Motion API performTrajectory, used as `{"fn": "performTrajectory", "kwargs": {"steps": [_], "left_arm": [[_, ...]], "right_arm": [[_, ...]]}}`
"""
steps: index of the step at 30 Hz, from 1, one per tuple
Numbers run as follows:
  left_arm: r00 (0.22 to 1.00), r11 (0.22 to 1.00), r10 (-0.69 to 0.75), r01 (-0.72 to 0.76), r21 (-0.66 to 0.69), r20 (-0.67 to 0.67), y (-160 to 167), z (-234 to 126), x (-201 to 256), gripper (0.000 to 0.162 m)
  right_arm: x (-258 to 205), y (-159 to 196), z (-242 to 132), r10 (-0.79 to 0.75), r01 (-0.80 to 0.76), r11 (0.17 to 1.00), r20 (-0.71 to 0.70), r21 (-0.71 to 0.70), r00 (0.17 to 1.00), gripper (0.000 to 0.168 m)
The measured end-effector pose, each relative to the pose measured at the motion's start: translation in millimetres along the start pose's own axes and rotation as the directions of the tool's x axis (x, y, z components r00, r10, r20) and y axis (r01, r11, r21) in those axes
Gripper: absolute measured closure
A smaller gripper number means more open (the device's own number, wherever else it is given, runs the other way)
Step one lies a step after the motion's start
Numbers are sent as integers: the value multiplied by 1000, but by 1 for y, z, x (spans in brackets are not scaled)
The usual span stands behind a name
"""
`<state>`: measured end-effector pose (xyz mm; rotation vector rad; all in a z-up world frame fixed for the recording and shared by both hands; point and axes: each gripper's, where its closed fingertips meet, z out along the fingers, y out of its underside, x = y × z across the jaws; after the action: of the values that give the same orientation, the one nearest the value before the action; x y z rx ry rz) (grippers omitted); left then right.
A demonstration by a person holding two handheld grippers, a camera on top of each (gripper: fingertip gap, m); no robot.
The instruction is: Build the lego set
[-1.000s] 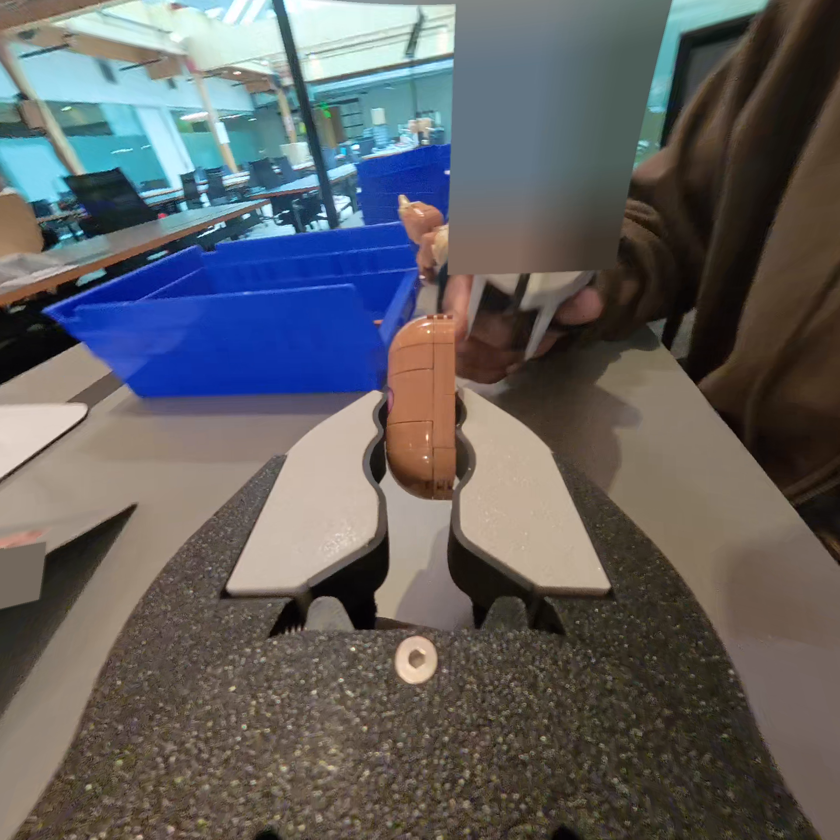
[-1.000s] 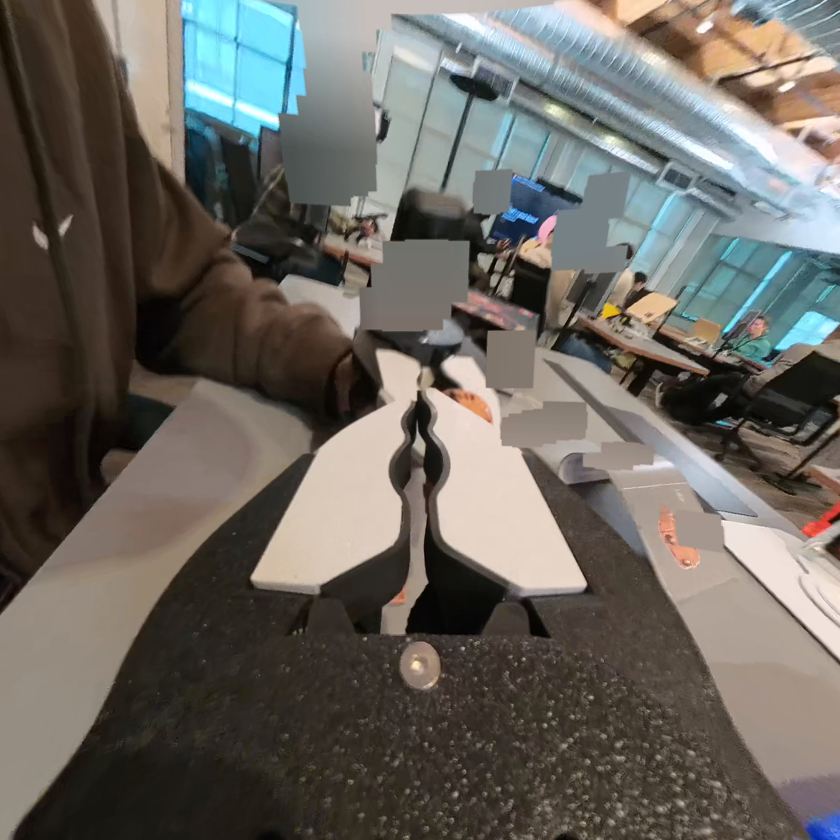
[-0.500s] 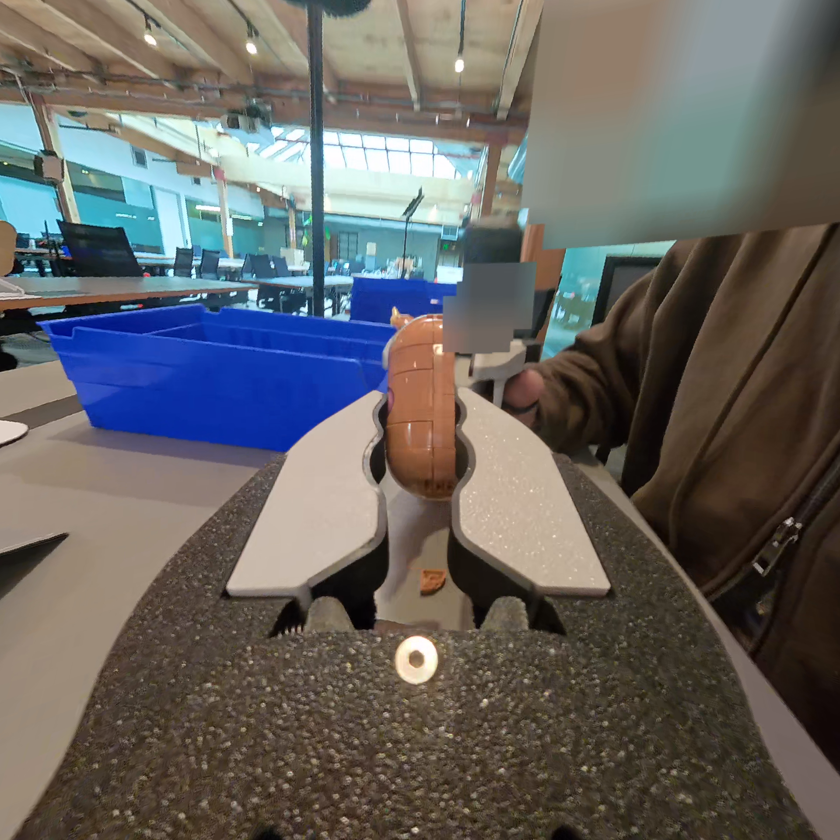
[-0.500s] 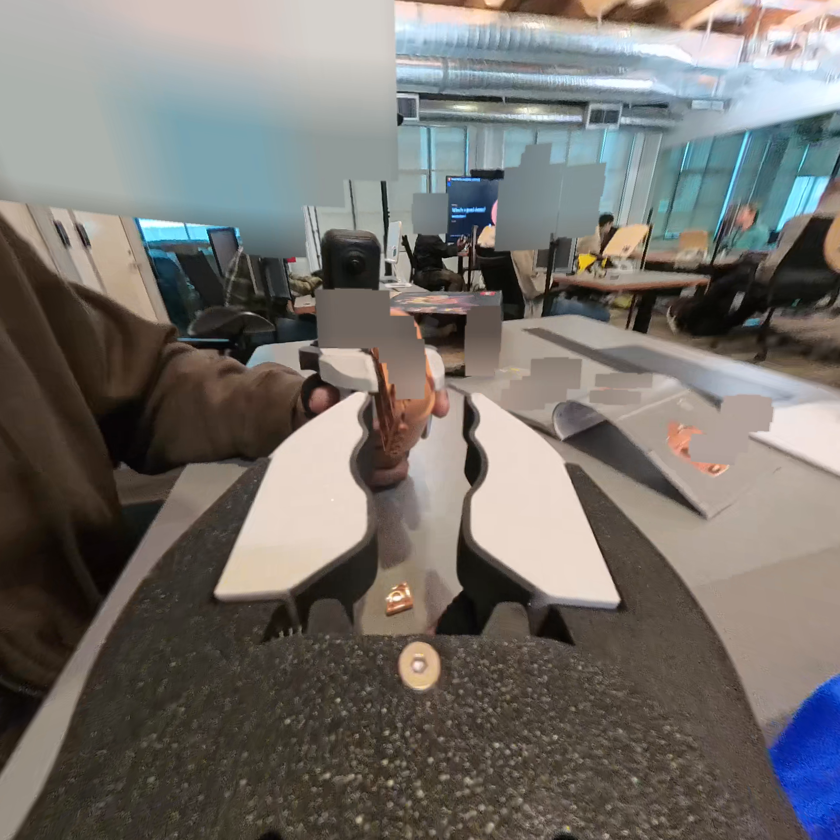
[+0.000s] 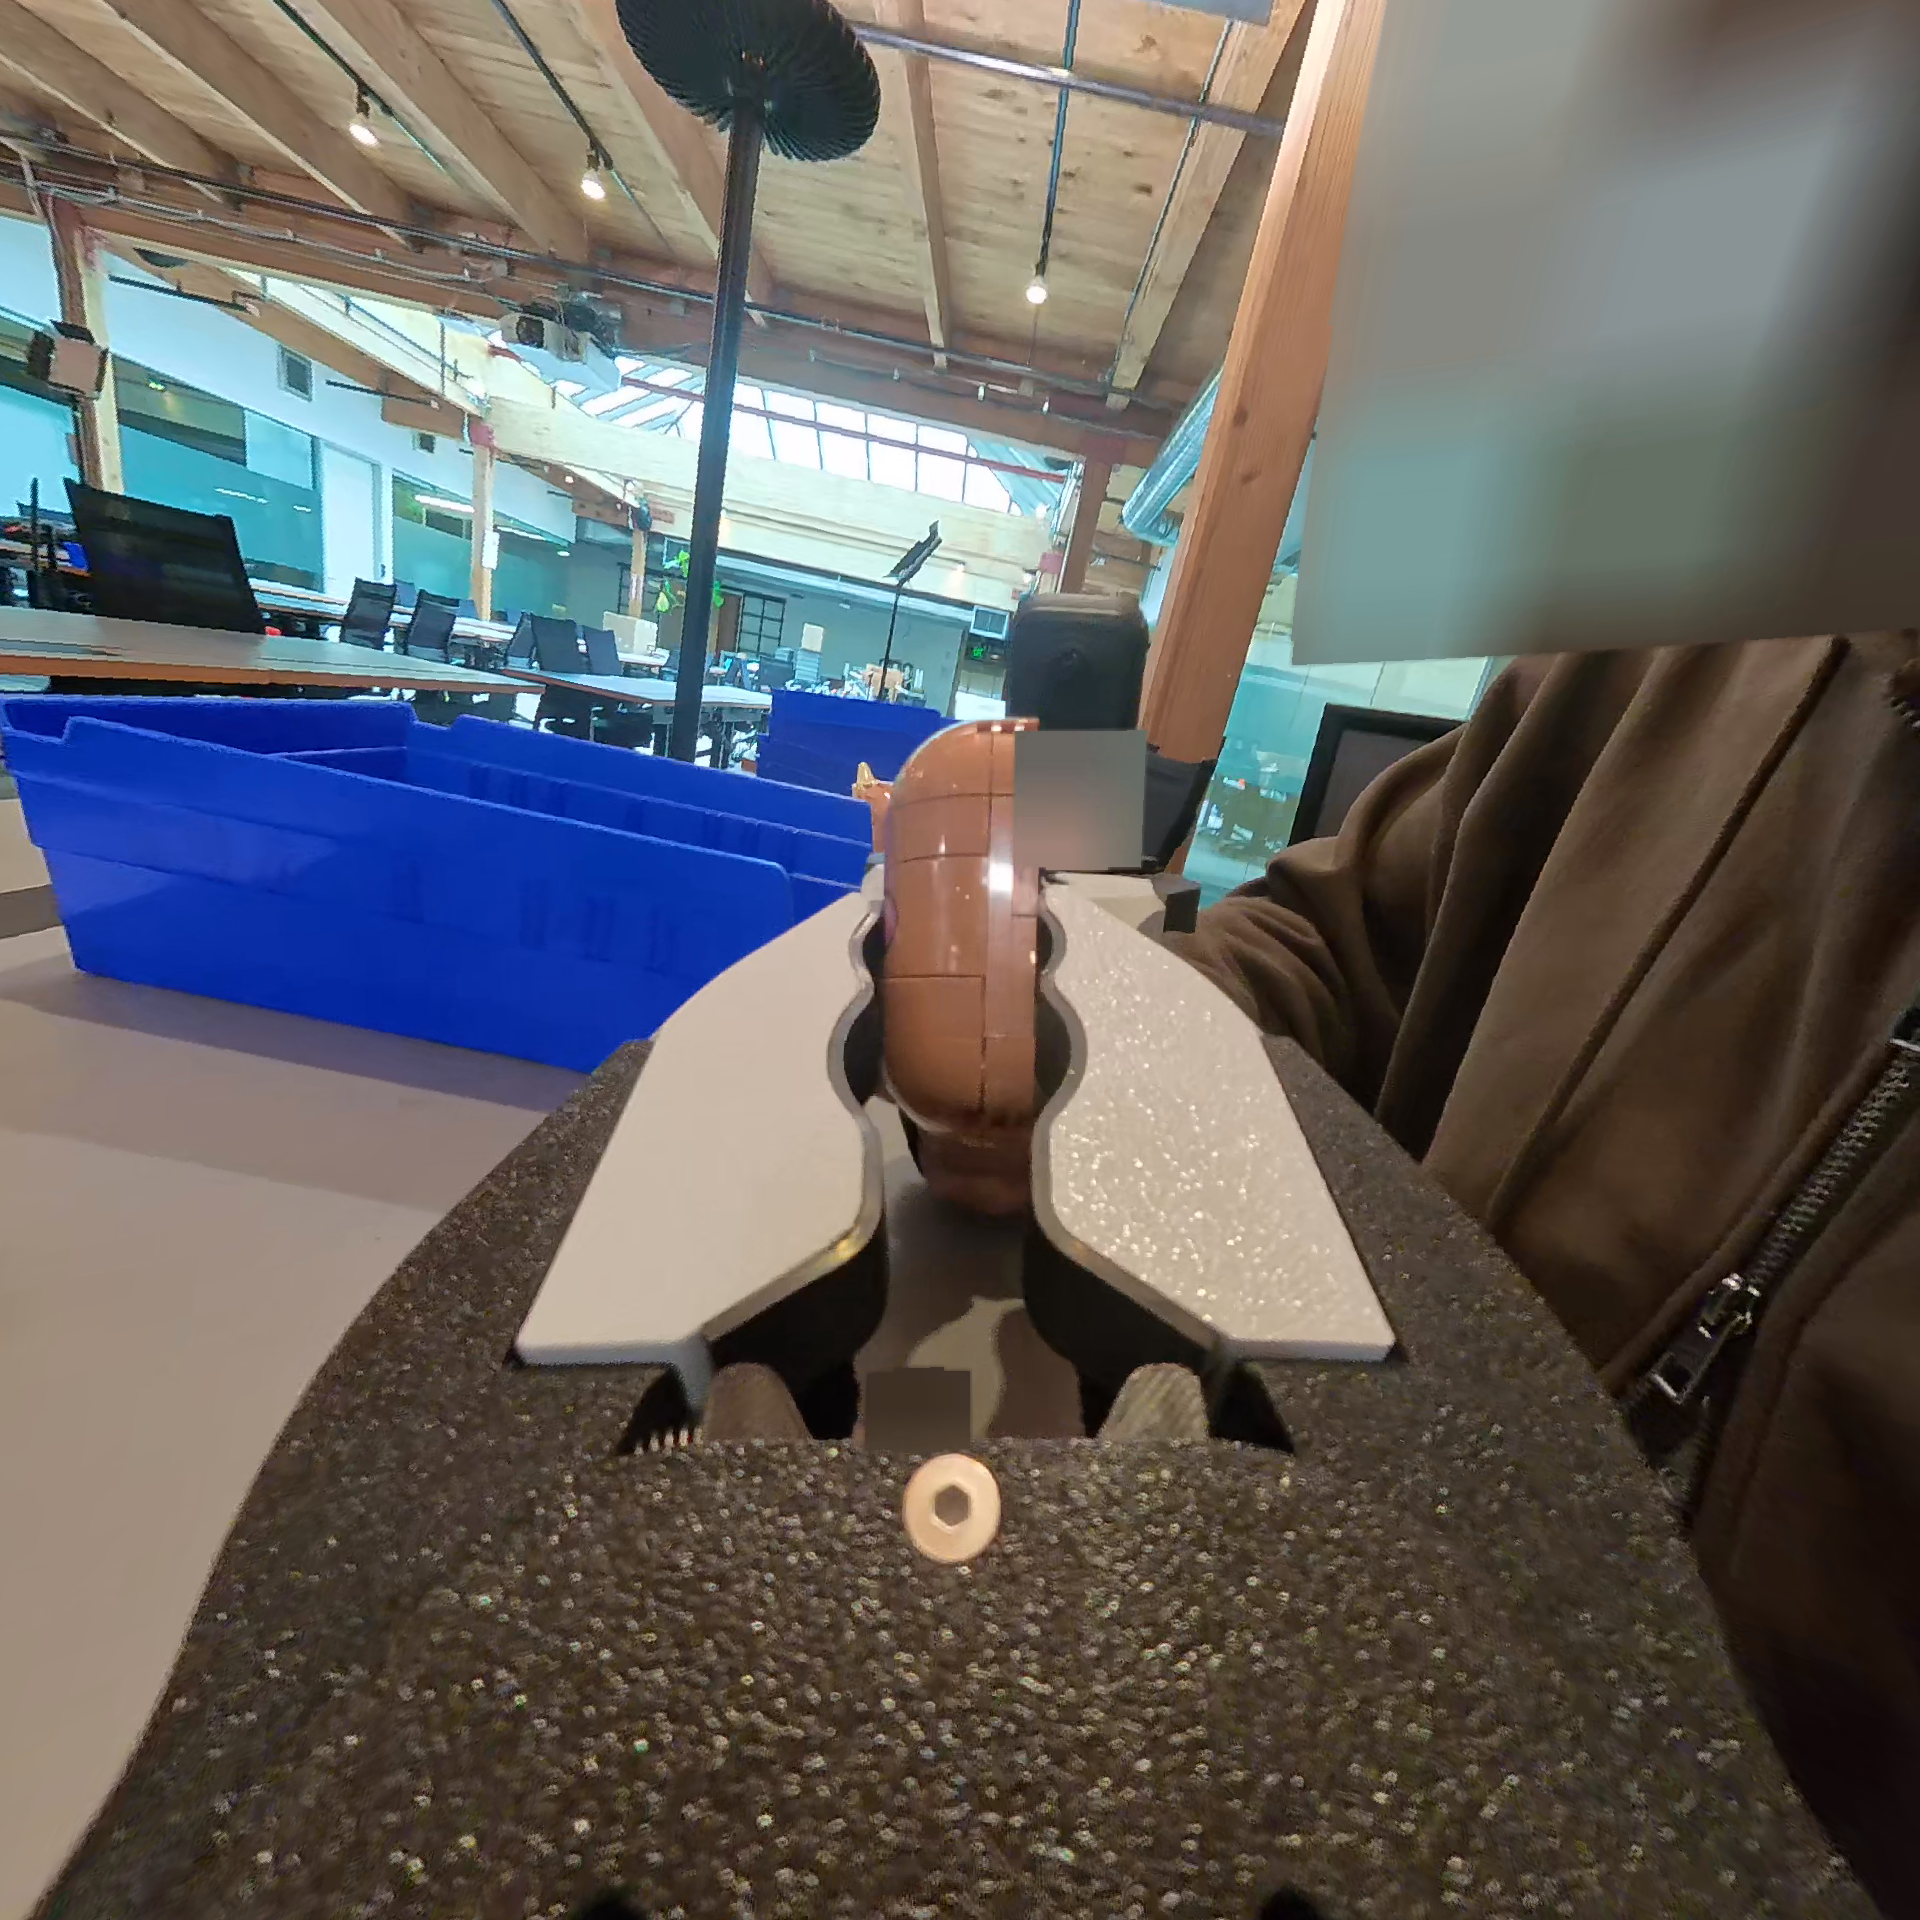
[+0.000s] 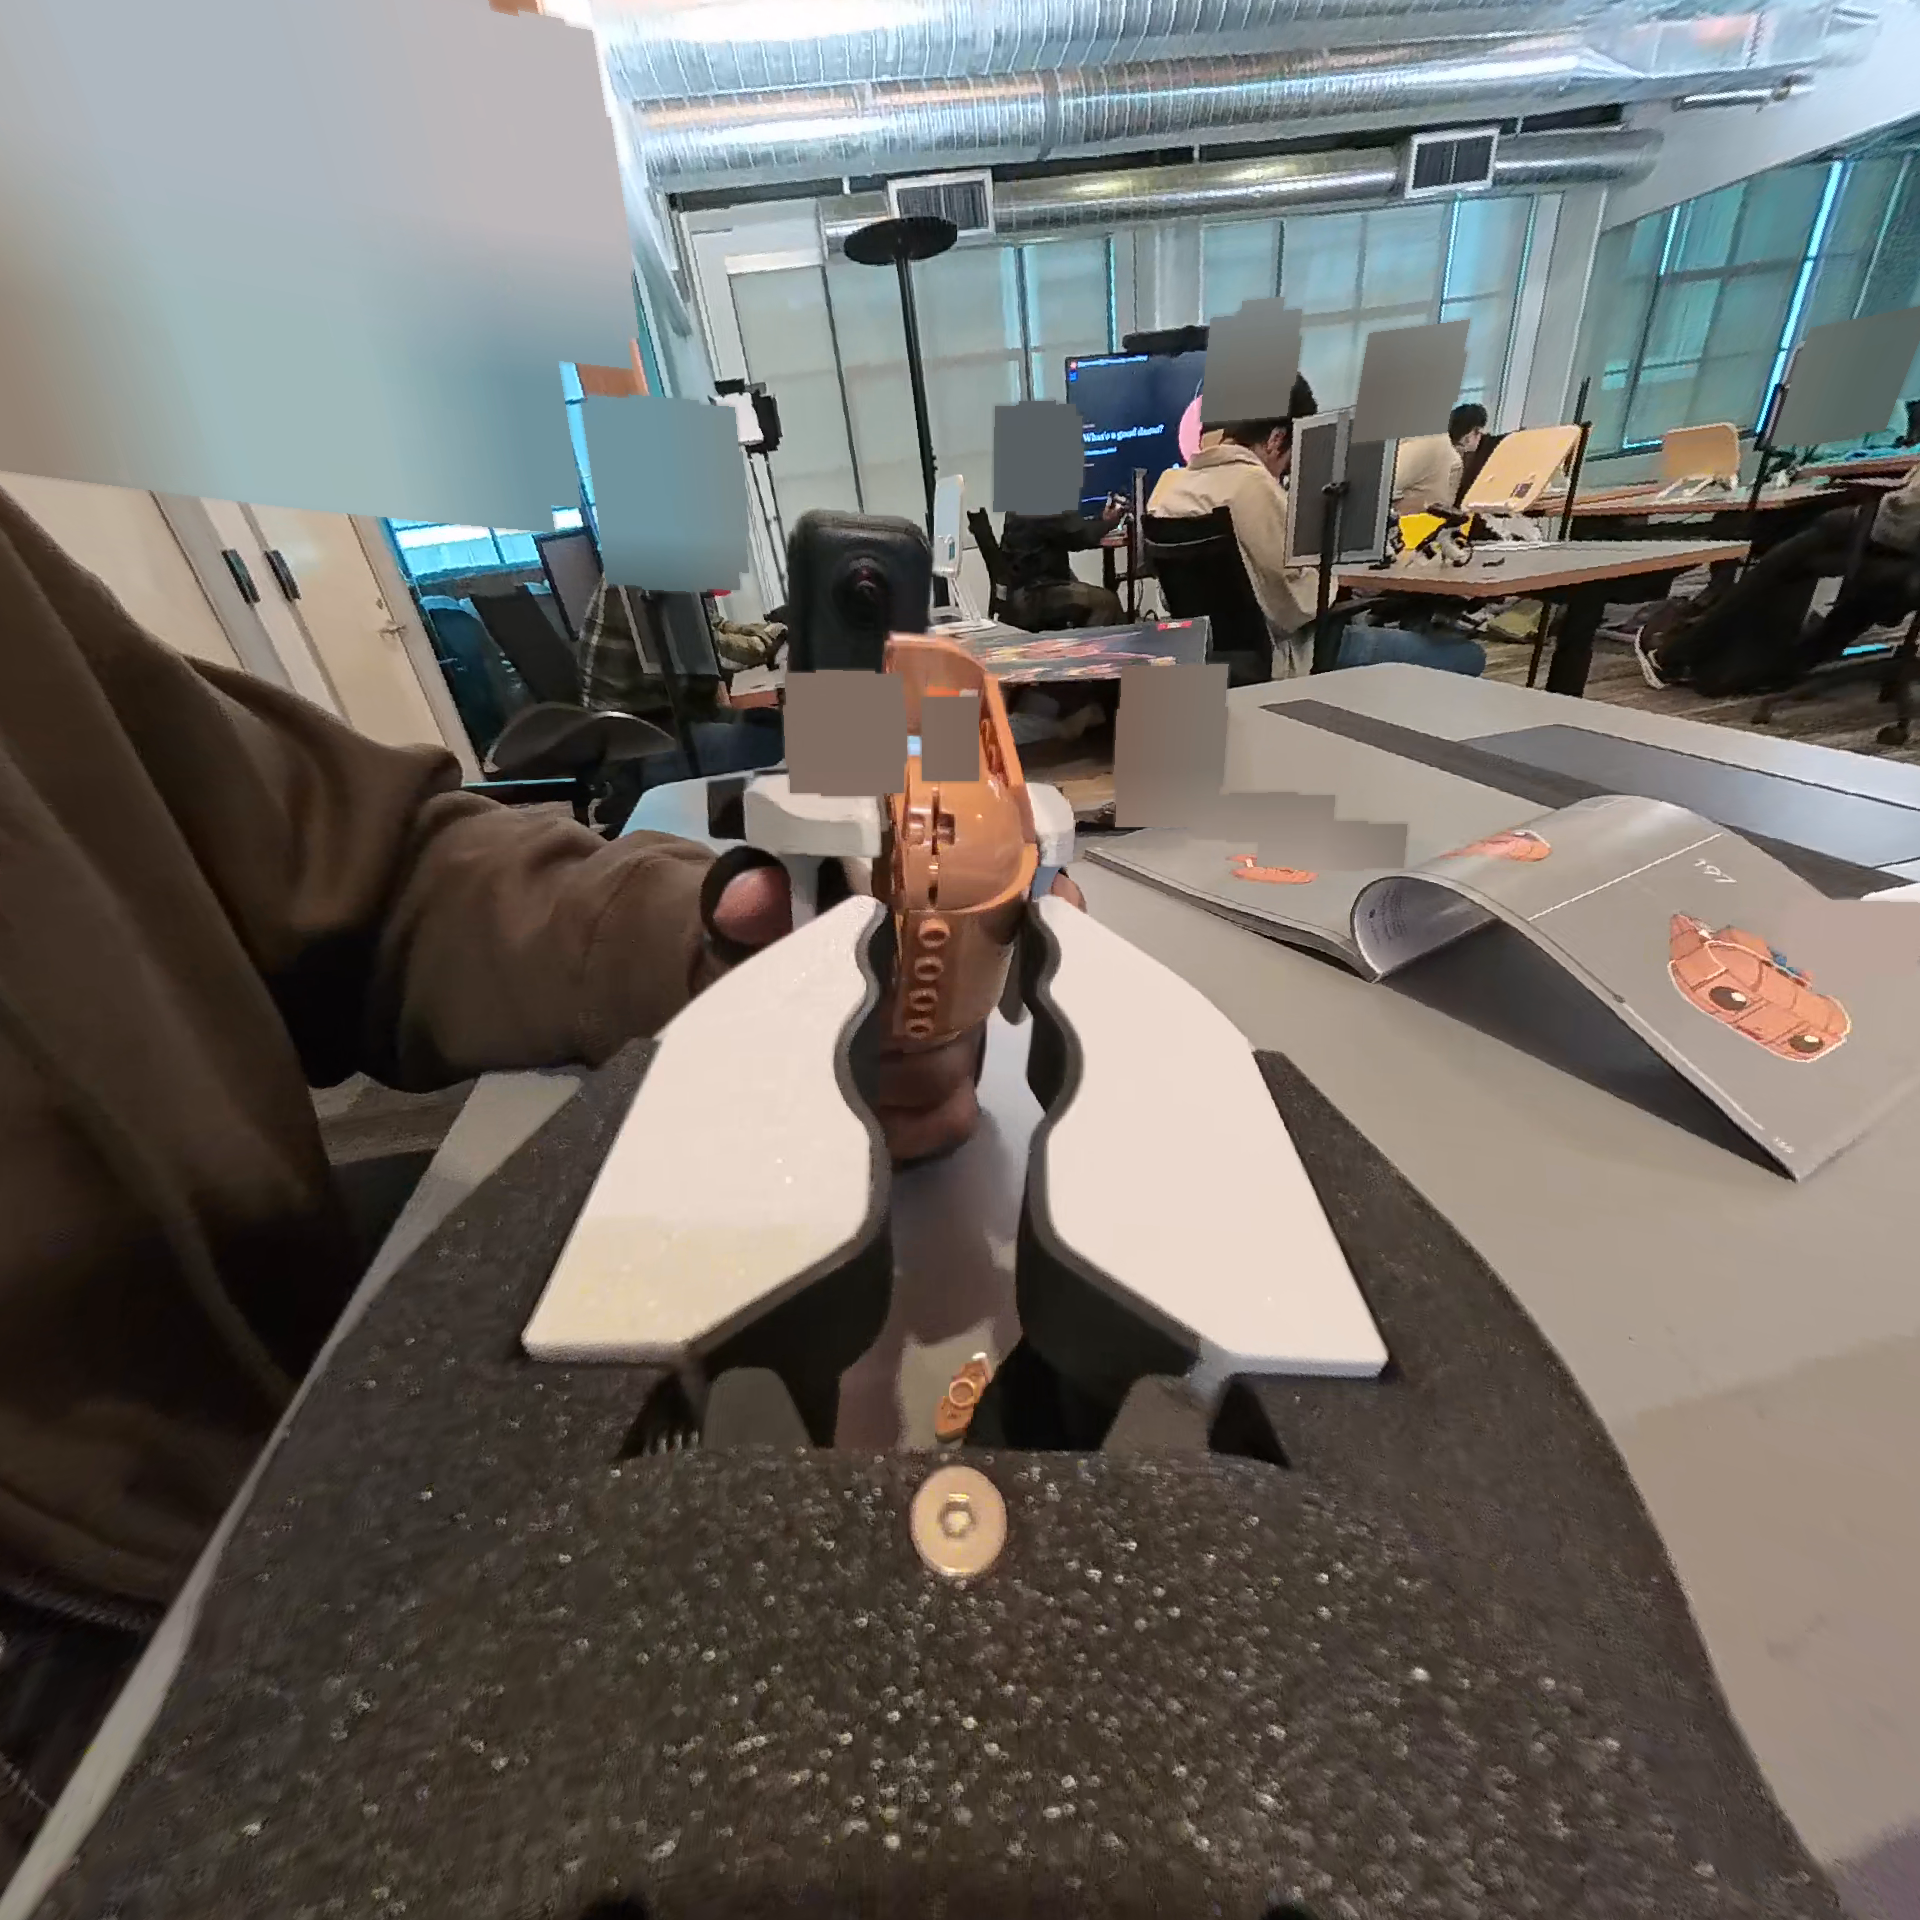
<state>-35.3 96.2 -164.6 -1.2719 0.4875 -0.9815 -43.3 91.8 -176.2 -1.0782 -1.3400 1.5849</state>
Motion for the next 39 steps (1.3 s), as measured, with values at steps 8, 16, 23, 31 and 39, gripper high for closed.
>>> {"fn": "performTrajectory", "kwargs": {"steps": [8, 16, 23, 31, 39], "left_arm": [[995, 989, 103, -102, -108, 4, 6, 0, 3, 135], [973, 956, 230, -222, -191, 17, 11, -1, 5, 136], [955, 932, 297, -282, -227, 31, 14, -1, 4, 136], [969, 928, 247, -230, -293, 23, 23, -2, 2, 125], [996, 921, 90, -77, -382, 16, 39, -9, 0, 114]], "right_arm": [[-3, 3, -3, -107, 107, 994, 0, -37, 994, 145], [-4, 6, -4, -123, 124, 990, 29, -62, 992, 146], [-3, 2, -8, -193, 193, 980, 15, -42, 981, 135], [-4, 2, -12, -375, 374, 926, -6, -56, 927, 146], [-4, 8, -15, -574, 570, 813, 5, -119, 819, 146]]}}
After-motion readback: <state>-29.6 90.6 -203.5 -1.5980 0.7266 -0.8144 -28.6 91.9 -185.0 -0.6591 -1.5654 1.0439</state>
